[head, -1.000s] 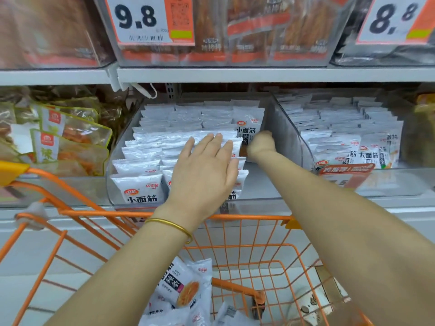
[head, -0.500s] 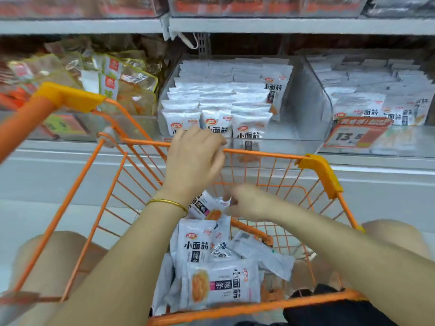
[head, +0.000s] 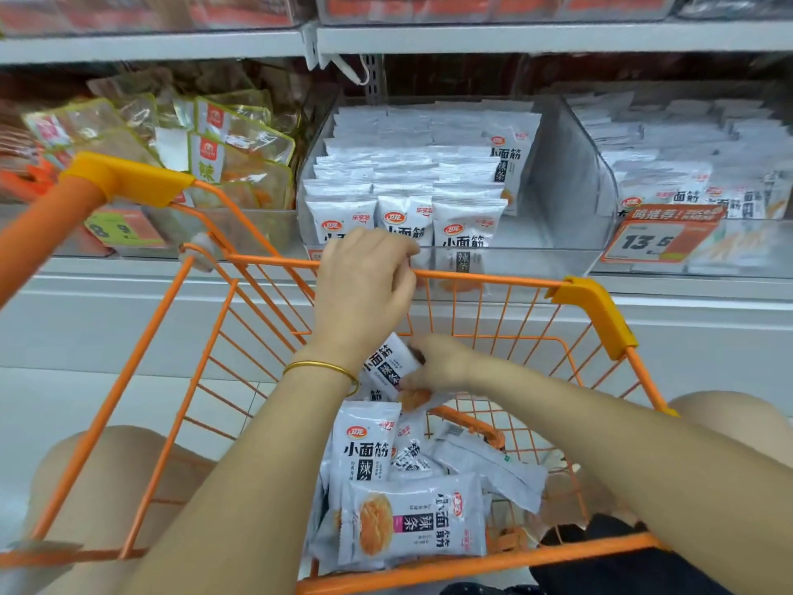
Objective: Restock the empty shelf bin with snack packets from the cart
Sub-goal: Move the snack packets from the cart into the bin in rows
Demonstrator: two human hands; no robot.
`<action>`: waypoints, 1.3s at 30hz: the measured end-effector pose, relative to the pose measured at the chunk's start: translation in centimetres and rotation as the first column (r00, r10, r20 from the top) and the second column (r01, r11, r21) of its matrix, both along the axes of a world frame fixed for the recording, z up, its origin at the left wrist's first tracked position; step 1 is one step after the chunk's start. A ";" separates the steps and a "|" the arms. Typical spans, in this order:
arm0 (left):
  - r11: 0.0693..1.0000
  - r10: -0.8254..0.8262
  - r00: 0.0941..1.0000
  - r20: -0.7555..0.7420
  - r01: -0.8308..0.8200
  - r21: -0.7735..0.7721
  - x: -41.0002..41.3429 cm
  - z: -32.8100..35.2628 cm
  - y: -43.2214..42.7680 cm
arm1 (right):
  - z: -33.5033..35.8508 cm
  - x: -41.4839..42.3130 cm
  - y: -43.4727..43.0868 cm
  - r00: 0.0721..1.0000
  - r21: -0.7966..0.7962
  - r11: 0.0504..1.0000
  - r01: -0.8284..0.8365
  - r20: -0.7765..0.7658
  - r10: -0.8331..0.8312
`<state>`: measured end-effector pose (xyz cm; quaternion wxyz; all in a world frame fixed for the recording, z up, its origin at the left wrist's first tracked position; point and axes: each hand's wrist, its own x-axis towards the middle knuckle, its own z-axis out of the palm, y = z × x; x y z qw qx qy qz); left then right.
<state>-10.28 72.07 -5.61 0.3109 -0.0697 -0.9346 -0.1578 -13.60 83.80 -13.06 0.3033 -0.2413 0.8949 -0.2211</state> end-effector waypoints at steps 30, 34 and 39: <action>0.968 0.041 0.946 0.320 0.042 -0.249 -10.3 2.7 4.3 | 5.6 -21.3 6.5 0.534 -0.477 0.517 0.711 -0.112 -0.838; 0.968 0.046 0.958 0.284 0.028 -0.251 -10.3 2.5 4.3 | 5.0 -22.8 5.1 0.499 -0.409 0.563 0.718 -0.261 -0.826; 0.968 0.046 0.958 0.282 0.027 -0.248 -10.5 2.4 4.2 | 4.7 -23.3 4.9 0.491 -0.402 0.559 0.725 -0.268 -0.829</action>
